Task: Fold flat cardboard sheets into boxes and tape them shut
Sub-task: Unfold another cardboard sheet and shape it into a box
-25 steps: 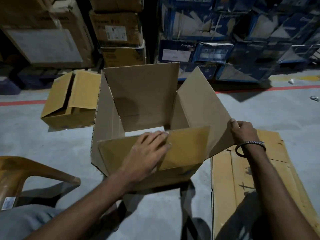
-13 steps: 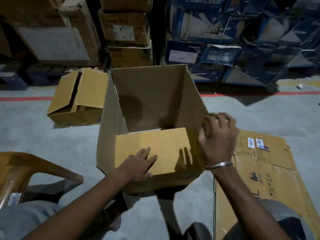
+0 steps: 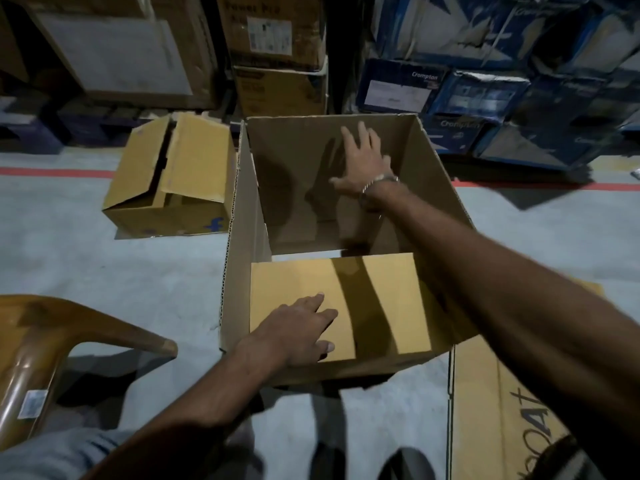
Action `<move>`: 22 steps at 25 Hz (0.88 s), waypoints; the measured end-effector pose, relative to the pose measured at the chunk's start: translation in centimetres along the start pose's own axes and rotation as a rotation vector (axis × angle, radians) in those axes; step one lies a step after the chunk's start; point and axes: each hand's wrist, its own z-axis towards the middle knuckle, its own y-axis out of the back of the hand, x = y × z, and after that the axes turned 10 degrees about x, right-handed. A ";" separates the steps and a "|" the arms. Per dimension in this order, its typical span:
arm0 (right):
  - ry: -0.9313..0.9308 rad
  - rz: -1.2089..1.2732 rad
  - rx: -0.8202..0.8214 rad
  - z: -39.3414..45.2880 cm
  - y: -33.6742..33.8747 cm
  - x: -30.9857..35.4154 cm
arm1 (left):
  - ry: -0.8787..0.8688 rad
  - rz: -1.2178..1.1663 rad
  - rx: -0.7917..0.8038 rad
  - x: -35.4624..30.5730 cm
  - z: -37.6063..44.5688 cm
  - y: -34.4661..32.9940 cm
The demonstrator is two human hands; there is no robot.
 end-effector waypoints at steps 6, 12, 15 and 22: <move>0.007 -0.179 -0.033 4.8 0.3 -0.3 | 0.011 -0.002 0.059 0.1 0.3 0.6; 0.001 -0.304 -0.032 0.2 -5.9 -2.6 | 0.031 0.010 0.036 -0.1 0.1 1.0; 0.019 -0.280 -0.045 1.9 -3.6 -2.0 | 0.036 0.011 0.021 -0.2 0.2 0.8; 0.003 -0.167 -0.044 8.3 1.0 -1.8 | 0.048 0.036 0.046 0.5 0.2 1.7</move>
